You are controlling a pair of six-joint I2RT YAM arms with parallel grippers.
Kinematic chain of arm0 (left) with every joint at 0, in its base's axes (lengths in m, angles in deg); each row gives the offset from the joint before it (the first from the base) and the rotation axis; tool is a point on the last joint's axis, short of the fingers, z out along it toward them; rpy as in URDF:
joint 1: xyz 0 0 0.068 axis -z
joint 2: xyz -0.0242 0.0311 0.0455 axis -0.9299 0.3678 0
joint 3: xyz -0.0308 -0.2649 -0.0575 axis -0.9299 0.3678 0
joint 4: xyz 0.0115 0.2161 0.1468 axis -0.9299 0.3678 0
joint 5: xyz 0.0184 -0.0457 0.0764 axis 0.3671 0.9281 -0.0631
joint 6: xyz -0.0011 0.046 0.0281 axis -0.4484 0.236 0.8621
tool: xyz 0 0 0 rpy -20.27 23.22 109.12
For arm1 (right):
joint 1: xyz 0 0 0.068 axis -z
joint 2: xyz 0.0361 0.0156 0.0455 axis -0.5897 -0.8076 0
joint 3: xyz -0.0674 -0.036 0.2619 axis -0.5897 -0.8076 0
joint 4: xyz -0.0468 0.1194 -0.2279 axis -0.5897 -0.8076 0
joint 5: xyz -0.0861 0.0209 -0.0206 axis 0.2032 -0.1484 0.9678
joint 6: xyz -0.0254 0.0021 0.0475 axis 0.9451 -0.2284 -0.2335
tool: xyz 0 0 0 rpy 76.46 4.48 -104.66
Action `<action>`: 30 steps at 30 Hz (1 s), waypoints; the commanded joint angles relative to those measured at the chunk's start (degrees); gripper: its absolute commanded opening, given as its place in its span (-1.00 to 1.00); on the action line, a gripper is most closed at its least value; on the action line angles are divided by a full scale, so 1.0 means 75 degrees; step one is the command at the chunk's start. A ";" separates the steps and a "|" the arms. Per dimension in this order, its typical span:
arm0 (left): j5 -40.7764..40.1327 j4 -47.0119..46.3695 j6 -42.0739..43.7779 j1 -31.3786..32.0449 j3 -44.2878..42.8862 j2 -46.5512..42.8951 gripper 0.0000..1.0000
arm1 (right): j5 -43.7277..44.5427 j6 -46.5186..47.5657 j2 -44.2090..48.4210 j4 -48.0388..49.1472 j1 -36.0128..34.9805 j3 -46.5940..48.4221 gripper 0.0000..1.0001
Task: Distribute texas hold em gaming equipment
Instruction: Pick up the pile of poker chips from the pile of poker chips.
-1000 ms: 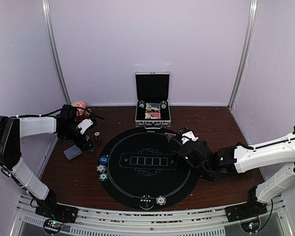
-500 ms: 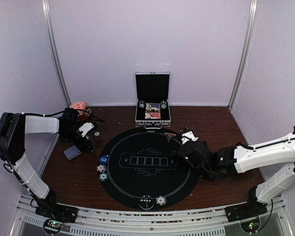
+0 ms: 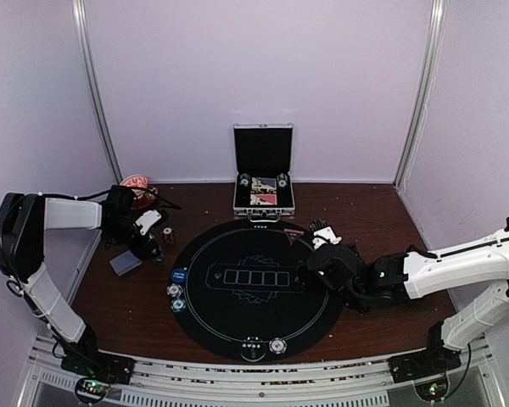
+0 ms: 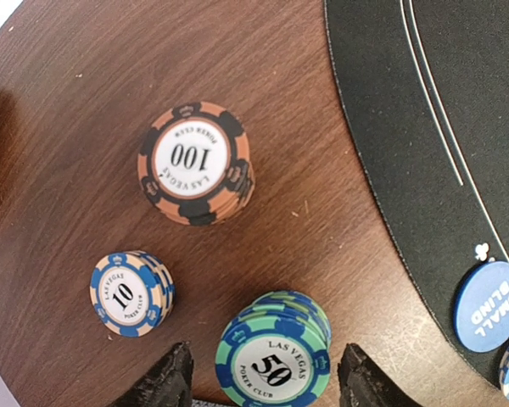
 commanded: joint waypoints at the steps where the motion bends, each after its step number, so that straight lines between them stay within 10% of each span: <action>1: 0.0226 -0.0087 0.0015 -0.0070 -0.0171 0.0095 0.21 | 0.0171 0.0059 -0.0109 -0.0060 -0.0046 0.0129 1.00; 18: 0.0254 -0.0061 0.0036 -0.0076 -0.0212 0.0198 0.07 | 0.0194 0.0057 -0.0122 -0.0072 -0.0047 0.0144 1.00; 30: 0.0224 -0.0076 0.0008 -0.0072 -0.0161 0.0051 -0.46 | 0.0206 0.0064 -0.0126 -0.0083 -0.0048 0.0146 1.00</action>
